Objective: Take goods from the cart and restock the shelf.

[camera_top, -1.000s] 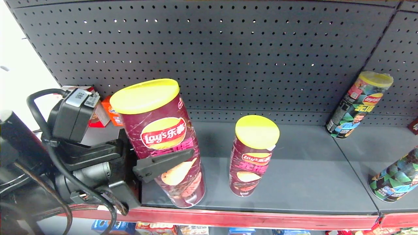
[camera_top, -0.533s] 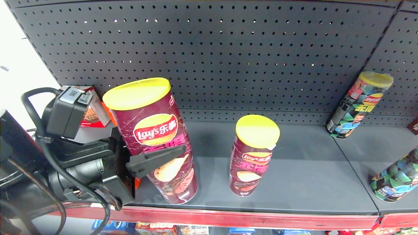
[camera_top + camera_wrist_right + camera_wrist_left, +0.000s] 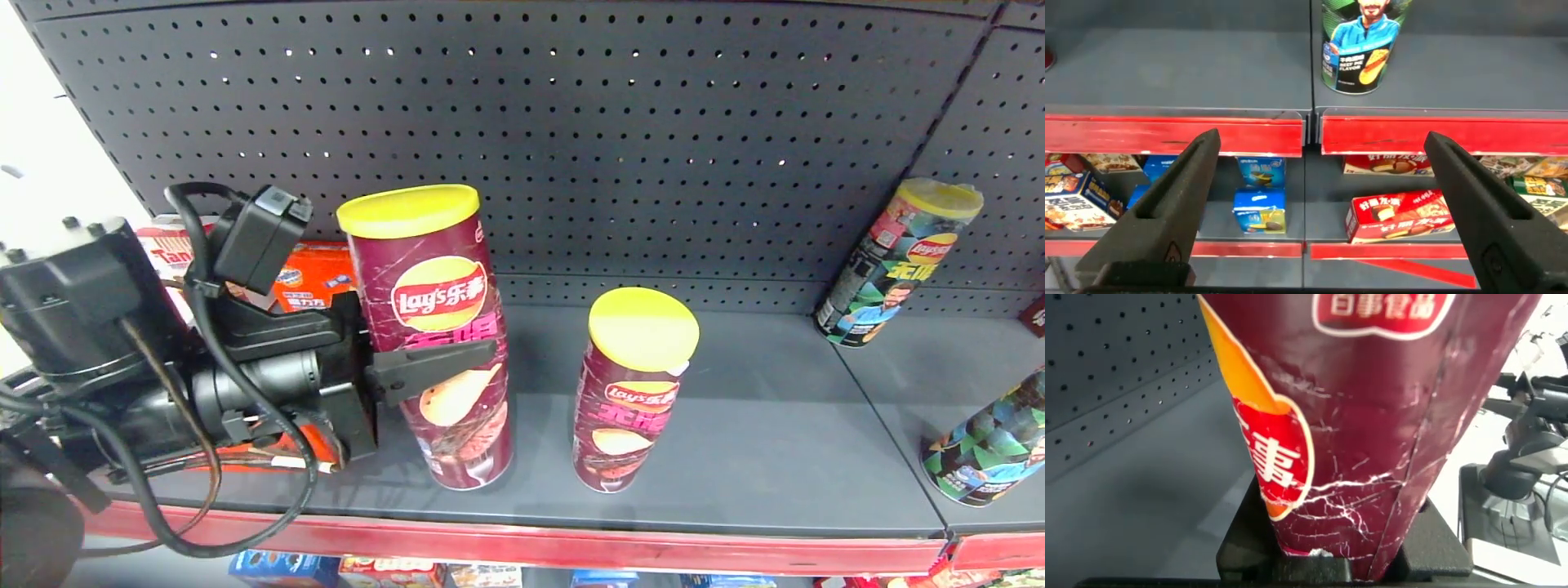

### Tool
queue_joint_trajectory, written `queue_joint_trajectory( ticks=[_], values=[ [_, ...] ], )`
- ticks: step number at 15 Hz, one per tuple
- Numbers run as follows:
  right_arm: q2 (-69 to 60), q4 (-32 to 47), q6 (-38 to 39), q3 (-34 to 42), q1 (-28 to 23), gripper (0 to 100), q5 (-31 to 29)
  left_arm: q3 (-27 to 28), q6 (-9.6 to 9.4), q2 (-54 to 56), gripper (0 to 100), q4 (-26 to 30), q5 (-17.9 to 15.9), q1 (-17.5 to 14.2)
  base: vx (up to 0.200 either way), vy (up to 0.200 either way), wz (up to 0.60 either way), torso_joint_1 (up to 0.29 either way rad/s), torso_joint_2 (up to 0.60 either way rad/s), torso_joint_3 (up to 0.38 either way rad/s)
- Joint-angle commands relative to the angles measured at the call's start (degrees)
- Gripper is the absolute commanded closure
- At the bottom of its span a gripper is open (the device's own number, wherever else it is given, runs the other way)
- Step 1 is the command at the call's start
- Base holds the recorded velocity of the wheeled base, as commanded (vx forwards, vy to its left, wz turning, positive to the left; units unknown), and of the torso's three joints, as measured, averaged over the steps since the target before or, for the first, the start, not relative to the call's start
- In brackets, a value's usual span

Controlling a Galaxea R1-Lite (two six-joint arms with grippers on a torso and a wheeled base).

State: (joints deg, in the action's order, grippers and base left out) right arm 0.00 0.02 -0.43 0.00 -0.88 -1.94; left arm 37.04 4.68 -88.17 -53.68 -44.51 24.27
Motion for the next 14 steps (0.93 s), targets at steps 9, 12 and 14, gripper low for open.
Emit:
queue_joint_trajectory(
  ticks=[9, 12, 14],
  values=[
    [0.2, 0.0, 0.0, 0.0, 0.0, 0, 0.0, 22.6, -9.95, -20.2, 100, 3.8, -0.6, -0.2, 0.000, 0.000, 0.00, 0.000, 0.00, 0.000],
    [0.2, 0.0, 0.0, 0.0, 0.0, 0, 0.0, 29.3, -9.95, -25.0, 100, 3.8, -0.5, -0.3, 0.000, 0.000, 0.00, 0.000, 0.00, 0.000],
    [0.2, 0.0, 0.0, 0.0, 0.0, 0, 0.0, 33.9, -9.69, -27.7, 100, 3.9, -0.4, 0.2, 0.000, 0.000, 0.00, 0.000, 0.00, 0.000]
  ],
)
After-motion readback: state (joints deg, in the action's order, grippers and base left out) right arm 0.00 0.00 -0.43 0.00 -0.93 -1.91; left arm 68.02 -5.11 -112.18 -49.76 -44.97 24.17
